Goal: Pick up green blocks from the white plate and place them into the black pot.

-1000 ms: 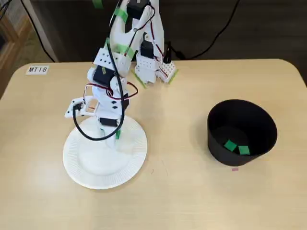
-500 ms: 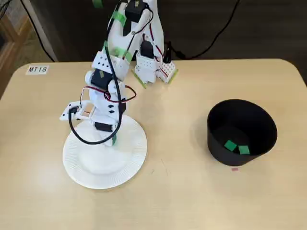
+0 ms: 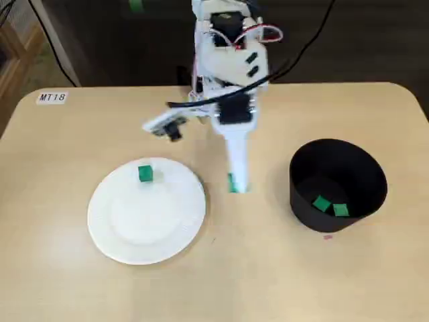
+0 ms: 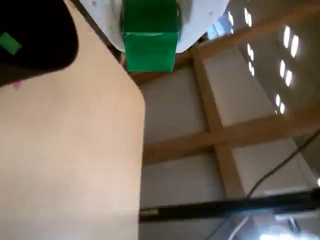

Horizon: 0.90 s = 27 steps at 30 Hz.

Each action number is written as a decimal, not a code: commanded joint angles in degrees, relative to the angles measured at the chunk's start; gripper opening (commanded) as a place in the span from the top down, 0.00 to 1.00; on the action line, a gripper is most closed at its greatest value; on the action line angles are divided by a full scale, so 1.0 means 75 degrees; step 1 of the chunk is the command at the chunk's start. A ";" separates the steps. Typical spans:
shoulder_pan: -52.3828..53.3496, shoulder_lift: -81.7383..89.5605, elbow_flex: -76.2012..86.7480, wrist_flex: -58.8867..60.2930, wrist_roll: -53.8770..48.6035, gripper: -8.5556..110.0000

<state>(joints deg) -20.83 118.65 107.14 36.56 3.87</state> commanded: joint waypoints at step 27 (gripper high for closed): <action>-0.2016 -0.0012 0.2449 -0.1723 -0.1008 0.69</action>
<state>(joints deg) -36.21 115.58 126.39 22.68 -2.99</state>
